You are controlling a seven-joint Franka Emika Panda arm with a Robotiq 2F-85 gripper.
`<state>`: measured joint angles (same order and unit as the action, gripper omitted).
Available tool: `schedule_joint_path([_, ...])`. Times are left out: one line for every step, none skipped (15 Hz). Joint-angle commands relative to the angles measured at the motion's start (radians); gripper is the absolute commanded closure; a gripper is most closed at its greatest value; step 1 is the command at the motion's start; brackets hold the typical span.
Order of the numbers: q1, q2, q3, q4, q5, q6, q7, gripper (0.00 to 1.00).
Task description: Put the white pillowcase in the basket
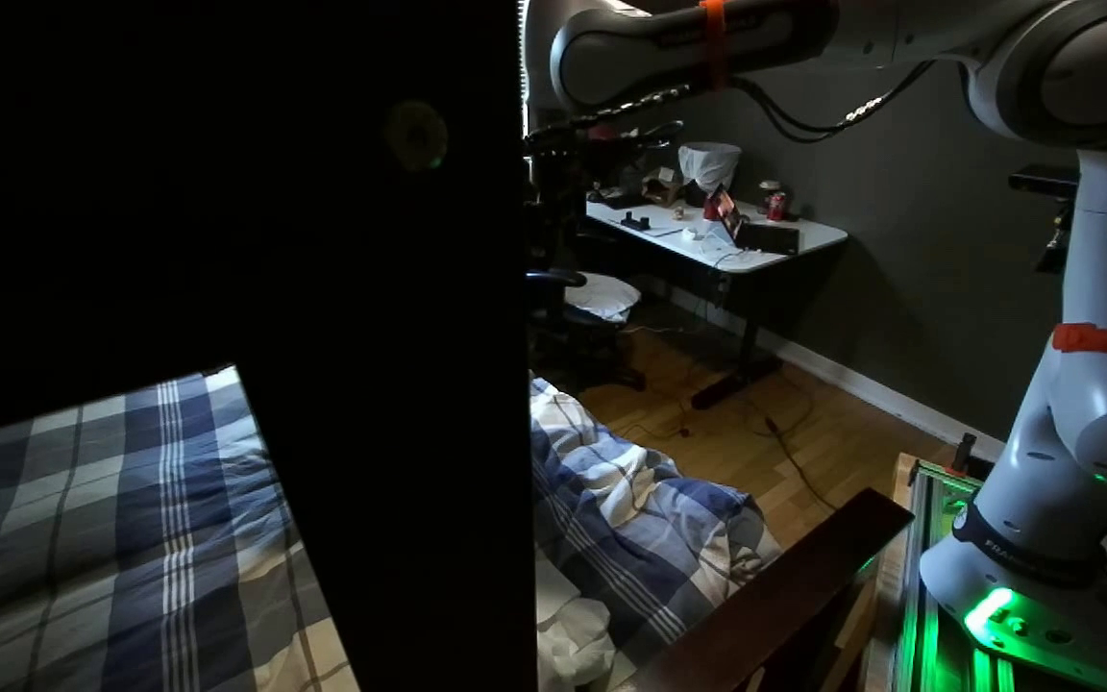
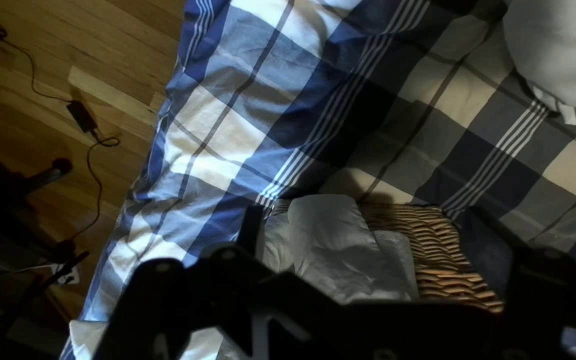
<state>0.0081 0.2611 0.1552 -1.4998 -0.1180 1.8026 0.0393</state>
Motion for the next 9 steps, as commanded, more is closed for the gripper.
schedule_joint_path([0.056,0.018,-0.039,-0.026,-0.035,0.083,0.015,0.00])
schedule_joint_path([0.065,0.029,-0.044,-0.042,-0.046,0.130,0.026,0.00])
schedule_joint_path([0.074,0.041,-0.049,-0.057,-0.058,0.179,0.028,0.00])
schedule_joint_path([0.082,0.055,-0.053,-0.072,-0.063,0.214,0.028,0.00])
schedule_joint_path([0.089,0.065,-0.055,-0.096,-0.061,0.258,0.034,0.00])
schedule_joint_path([0.095,0.074,-0.061,-0.119,-0.068,0.311,0.042,0.00])
schedule_joint_path([0.102,0.084,-0.068,-0.143,-0.081,0.372,0.055,0.00])
schedule_joint_path([0.110,0.092,-0.080,-0.172,-0.102,0.447,0.081,0.00])
schedule_joint_path([0.115,0.097,-0.090,-0.200,-0.116,0.516,0.099,0.00])
